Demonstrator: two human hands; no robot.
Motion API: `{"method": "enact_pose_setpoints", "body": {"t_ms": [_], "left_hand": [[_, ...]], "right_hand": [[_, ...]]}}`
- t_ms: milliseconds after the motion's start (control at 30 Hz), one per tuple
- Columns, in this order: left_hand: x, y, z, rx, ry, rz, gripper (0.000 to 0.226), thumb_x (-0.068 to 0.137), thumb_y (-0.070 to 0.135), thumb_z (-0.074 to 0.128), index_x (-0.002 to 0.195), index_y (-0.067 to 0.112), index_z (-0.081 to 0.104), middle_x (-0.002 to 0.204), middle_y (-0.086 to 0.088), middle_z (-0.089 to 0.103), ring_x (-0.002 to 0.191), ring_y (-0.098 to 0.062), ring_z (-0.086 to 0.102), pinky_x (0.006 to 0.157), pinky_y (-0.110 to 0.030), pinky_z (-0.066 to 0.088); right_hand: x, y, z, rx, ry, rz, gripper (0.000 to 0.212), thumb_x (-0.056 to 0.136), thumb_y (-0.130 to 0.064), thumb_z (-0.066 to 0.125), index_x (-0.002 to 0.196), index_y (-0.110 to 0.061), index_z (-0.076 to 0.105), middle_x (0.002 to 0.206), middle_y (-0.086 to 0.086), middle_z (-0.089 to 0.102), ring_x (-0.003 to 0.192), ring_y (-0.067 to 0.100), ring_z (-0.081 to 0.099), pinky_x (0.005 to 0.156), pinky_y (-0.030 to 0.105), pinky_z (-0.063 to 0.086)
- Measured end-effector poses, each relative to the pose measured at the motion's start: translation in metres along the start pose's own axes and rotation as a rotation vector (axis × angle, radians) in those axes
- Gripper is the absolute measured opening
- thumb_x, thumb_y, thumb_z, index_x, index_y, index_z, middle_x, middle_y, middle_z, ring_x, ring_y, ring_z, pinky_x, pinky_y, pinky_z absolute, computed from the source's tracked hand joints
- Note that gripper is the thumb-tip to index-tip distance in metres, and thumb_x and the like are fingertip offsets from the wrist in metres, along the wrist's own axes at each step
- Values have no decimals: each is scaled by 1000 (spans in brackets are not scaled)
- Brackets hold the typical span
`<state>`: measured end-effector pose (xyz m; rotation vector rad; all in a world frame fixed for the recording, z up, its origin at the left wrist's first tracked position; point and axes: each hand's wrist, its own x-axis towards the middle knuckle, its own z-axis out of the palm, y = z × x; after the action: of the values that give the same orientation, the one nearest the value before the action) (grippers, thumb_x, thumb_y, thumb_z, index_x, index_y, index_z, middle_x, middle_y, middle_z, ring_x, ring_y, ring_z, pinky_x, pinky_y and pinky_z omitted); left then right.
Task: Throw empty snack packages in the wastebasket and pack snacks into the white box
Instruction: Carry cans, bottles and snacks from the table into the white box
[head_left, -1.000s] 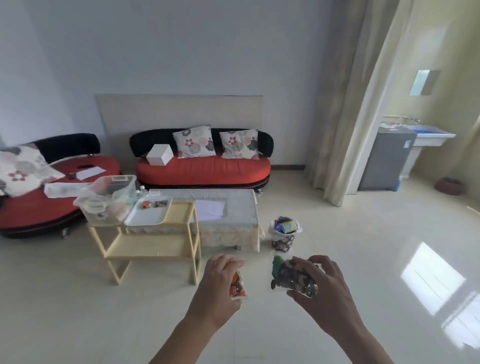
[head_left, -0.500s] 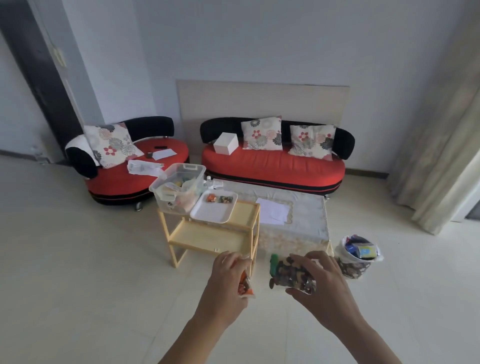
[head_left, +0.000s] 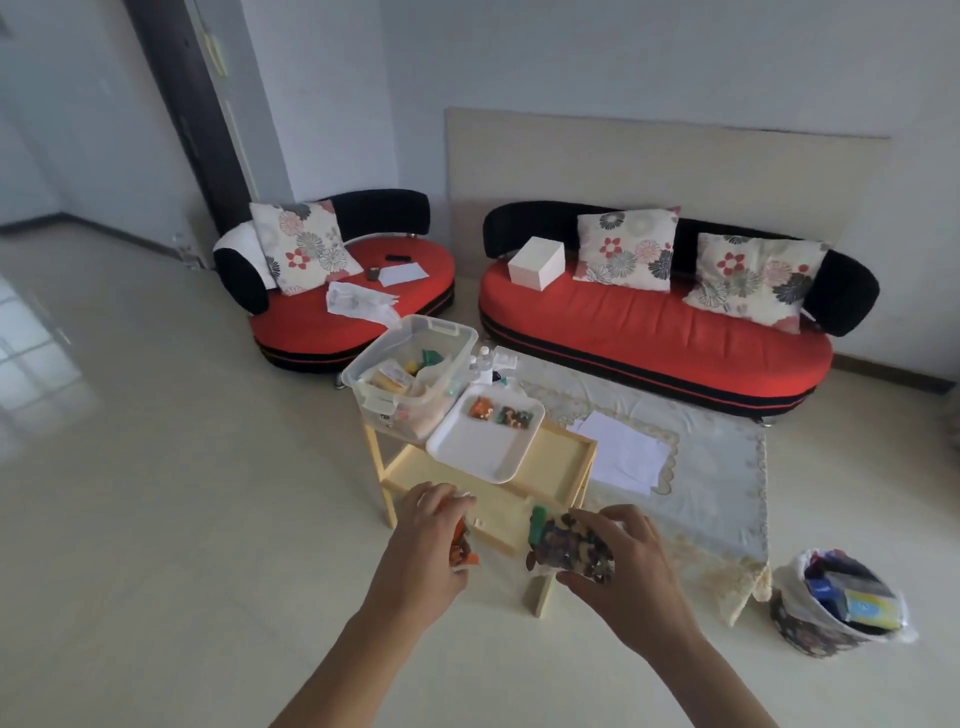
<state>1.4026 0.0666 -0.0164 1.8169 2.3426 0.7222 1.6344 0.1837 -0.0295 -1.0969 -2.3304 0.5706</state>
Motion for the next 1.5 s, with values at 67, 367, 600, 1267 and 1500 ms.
{"method": "enact_pose_setpoints", "body": {"t_ms": [67, 367, 600, 1267, 1500], "left_hand": [[26, -13, 2, 7, 8, -24, 71, 74, 22, 86, 139, 25, 56, 139, 9, 44, 137, -13, 33, 112, -30, 43], [142, -79, 38, 3, -96, -17, 75, 76, 19, 85, 143, 23, 52, 143, 7, 41, 140, -15, 29, 115, -31, 39], [263, -150, 76, 3, -252, 59, 75, 81, 28, 84, 146, 26, 47, 146, 9, 38, 141, -13, 27, 120, -29, 33], [461, -253, 200, 37, -611, 125, 83, 81, 11, 82, 152, 22, 41, 149, 7, 32, 145, -17, 20, 113, -34, 41], [476, -279, 272, 48, -680, 135, 82, 79, 15, 84, 150, 22, 44, 152, 4, 33, 149, -18, 17, 116, -37, 41]], "right_hand": [[29, 5, 8, -19, -14, -15, 69, 70, -40, 90, 133, -35, 62, 117, -12, 44, 114, 17, 48, 94, 33, 49], [143, 43, 68, -53, -41, 6, 71, 64, -39, 93, 129, -35, 64, 112, -17, 38, 109, 16, 51, 86, 31, 50], [231, 64, 125, -96, -94, 213, 69, 71, -42, 87, 134, -35, 61, 124, -7, 46, 120, 18, 46, 97, 32, 47], [394, 136, 265, -89, -136, 419, 67, 75, -36, 86, 135, -25, 61, 129, 2, 50, 124, 25, 46, 97, 41, 52], [394, 187, 345, -40, -151, 422, 68, 67, -31, 92, 129, -24, 64, 124, 4, 53, 120, 24, 47, 83, 38, 59]]}}
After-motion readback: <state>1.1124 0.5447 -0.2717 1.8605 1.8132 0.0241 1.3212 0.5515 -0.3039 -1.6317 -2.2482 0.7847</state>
